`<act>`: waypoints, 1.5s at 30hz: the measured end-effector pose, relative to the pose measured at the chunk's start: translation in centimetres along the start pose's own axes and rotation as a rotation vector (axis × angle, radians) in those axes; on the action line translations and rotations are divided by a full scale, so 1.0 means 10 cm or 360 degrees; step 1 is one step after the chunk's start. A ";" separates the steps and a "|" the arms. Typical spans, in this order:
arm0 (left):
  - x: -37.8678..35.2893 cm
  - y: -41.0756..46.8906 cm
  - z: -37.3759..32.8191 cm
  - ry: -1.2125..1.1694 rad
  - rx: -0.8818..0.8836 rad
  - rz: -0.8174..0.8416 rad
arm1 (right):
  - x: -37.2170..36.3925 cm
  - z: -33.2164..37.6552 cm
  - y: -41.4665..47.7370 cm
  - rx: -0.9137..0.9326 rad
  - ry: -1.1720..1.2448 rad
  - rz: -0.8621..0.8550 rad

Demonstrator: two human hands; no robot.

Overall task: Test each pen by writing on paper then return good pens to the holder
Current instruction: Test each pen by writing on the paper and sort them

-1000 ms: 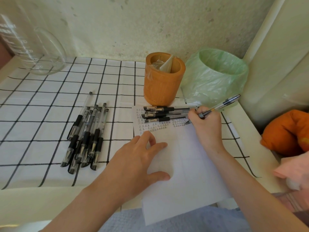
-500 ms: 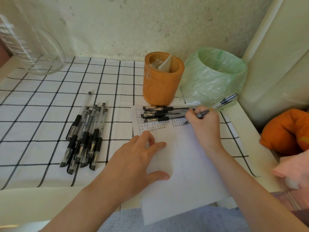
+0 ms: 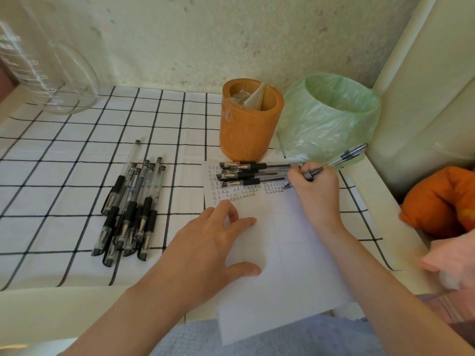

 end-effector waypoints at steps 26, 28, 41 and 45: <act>0.01 0.00 0.00 0.0009 -0.0005 -0.0008 | 0.00 0.02 -0.03 -0.0055 -0.0006 0.0023; 0.00 0.00 0.00 0.0011 -0.0003 -0.0002 | 0.01 0.02 -0.03 -0.0065 0.0015 0.0019; 0.01 0.00 0.00 -0.0016 -0.0008 -0.0011 | -0.01 0.05 -0.04 -0.0057 0.0005 0.0029; 0.01 0.00 -0.01 -0.0011 -0.0007 -0.0012 | 0.02 -0.03 -0.02 -0.0160 0.0068 0.0005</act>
Point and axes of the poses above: each hand's wrist, its own y-axis towards the middle knuckle, its own x-axis out of the back of the hand, z = x × y, the point moved 7 cm from there along y, towards the middle knuckle, and after that the axes turned 10 degrees about z, right-handed, at the moved point
